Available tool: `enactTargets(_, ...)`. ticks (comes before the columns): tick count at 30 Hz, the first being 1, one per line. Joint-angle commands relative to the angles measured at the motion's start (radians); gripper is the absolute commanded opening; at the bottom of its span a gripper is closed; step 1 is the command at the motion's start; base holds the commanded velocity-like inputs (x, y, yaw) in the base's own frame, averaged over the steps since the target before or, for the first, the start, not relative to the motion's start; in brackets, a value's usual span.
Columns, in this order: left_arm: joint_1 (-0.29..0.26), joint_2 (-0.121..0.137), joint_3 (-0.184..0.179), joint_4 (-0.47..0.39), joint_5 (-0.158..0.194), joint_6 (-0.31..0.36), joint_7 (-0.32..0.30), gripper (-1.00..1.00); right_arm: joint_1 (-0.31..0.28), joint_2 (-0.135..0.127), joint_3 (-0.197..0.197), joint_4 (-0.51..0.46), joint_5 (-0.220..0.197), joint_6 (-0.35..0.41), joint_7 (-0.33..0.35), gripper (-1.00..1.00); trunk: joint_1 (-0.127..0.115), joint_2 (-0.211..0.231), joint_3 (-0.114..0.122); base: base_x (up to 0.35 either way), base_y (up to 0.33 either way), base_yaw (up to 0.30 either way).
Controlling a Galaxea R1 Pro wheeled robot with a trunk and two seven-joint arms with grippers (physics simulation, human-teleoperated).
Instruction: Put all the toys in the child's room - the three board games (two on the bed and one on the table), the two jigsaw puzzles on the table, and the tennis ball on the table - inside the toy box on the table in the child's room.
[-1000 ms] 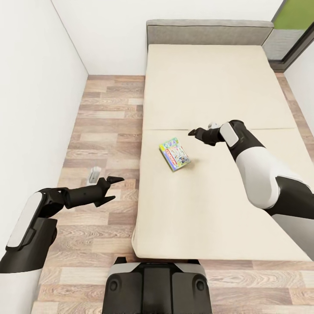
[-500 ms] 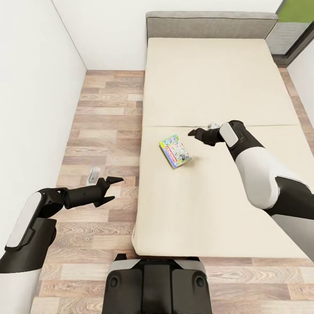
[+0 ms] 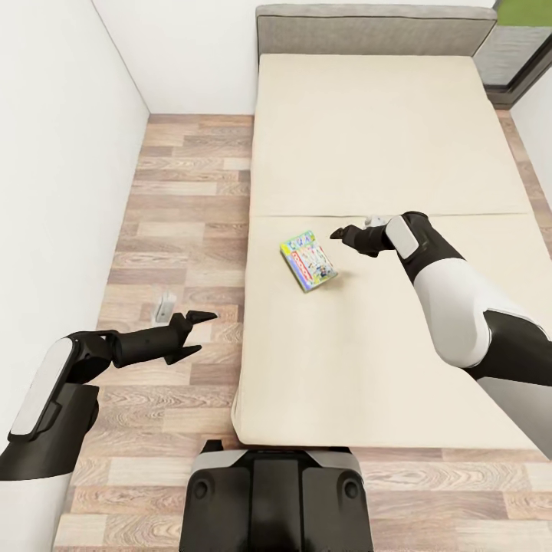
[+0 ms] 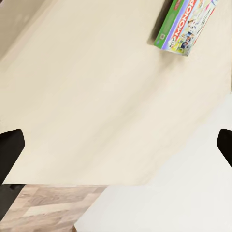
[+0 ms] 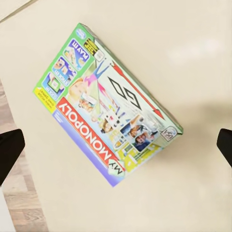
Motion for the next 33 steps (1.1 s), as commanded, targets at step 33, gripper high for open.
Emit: enactTargets(33, 0.004, 0.008, 0.001, -0.002, 0.008, 0.002, 0.008, 1.00, -0.010, 0.000, -0.006, -0.004, 0.003, 0.005, 0.003, 1.00, 0.119, -0.219, -0.152, 0.000, 0.000, 0.000)
